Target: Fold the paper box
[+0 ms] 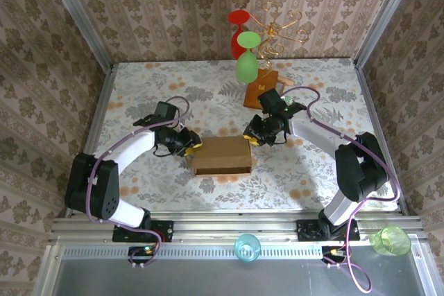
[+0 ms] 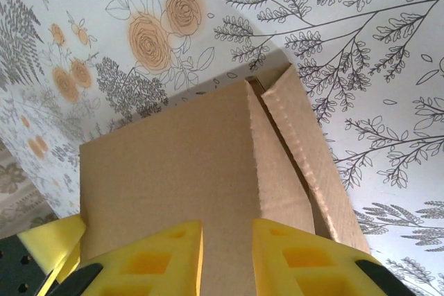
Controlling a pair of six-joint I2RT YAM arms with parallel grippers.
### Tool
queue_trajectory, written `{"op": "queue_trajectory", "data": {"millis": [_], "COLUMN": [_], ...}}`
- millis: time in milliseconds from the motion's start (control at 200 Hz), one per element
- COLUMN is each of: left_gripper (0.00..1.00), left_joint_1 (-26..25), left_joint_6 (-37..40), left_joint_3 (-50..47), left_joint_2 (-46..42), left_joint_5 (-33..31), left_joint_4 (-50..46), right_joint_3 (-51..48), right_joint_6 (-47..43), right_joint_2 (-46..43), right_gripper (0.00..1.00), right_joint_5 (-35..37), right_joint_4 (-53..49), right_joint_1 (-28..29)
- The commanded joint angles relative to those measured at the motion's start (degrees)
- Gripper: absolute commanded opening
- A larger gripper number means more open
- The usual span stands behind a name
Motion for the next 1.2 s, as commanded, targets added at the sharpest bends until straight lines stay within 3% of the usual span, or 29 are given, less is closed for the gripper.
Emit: {"op": "queue_trajectory", "data": {"millis": [0,255,720,1195], "left_gripper": [0.35,0.35,0.42,0.45], "left_joint_1": [-0.76,-1.19,-1.42,-0.54], "left_joint_6": [3.19,5.78,9.86,8.7], "left_joint_3": [-0.8,-0.59,0.91,-3.39], "left_joint_2": [-0.62,-0.42,-0.03,-3.94], "left_joint_5": [-2.67,-4.47,-6.01,-4.36], "left_joint_4": [-3.36,-5.49,-7.7,-4.76], "right_joint_3": [2.1,2.13,1.18,0.62], "right_joint_6": [-4.57,-7.8,-15.06,-15.91], "right_joint_2": [1.42,1.21,4.99,8.24], "right_gripper": [0.25,0.25,0.42,0.36], "right_joint_5": [3.06,4.86,3.94,4.72], "right_joint_4": [-5.13,-7.22,-5.28,-5.17], "right_joint_1": [0.83,1.92,3.5,3.99]}}
